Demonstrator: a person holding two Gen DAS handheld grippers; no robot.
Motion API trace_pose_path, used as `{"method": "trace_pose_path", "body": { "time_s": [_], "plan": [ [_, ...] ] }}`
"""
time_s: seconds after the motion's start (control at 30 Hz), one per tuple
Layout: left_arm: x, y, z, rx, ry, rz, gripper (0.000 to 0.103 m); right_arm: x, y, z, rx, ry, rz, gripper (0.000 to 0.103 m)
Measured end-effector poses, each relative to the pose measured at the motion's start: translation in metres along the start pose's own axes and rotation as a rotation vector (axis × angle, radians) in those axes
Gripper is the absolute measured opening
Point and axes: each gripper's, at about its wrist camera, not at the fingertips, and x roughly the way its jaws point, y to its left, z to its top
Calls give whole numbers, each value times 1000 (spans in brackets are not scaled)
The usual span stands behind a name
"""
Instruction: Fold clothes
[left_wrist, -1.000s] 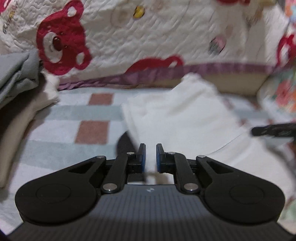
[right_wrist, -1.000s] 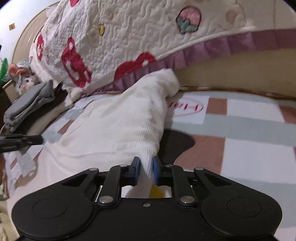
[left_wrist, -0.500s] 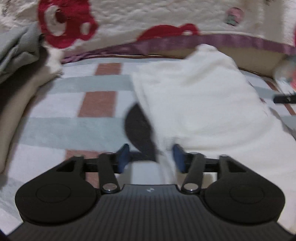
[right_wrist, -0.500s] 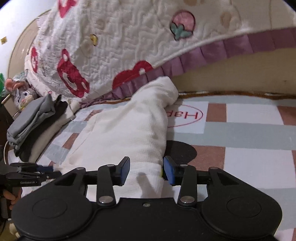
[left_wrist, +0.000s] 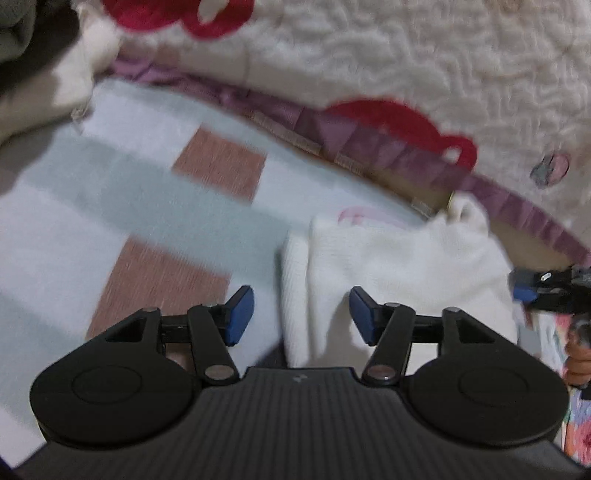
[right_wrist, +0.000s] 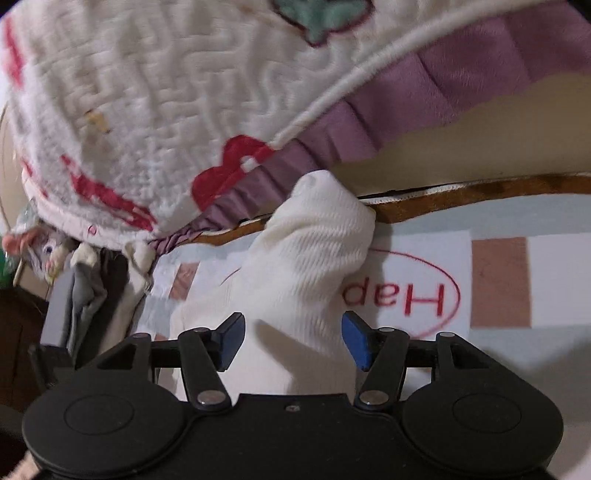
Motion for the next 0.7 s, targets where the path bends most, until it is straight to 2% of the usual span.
{"method": "trace_pose_path", "body": {
  "time_s": [0.13,0.27,0.33,0.37,0.4,0.43,0.47,0.53,0.7],
  "plan": [
    [14,5,5,-14,11,-72,61,23,-11,12,44,52,20,67],
    [27,11,8,-75,11,-169,61,57,-11,21,69,163,61,72],
    [32,10,7,-88,-2,-185,59,66,-3,24,18,137,41,72],
    [34,9,8,-83,-6,-188,59,69,2,27,-10,102,33,64],
    [36,4,10,-60,-3,-179,49,71,6,29,-38,70,23,49],
    [39,1,13,-42,12,-172,9,74,11,32,-70,54,9,18],
    [43,-1,16,-32,40,-171,9,75,15,35,-99,52,6,17],
    [40,-4,22,-45,14,-167,9,67,26,36,-151,10,15,17],
    [13,-43,46,146,-120,-126,9,36,49,52,-233,-112,41,16]
  ]
}}
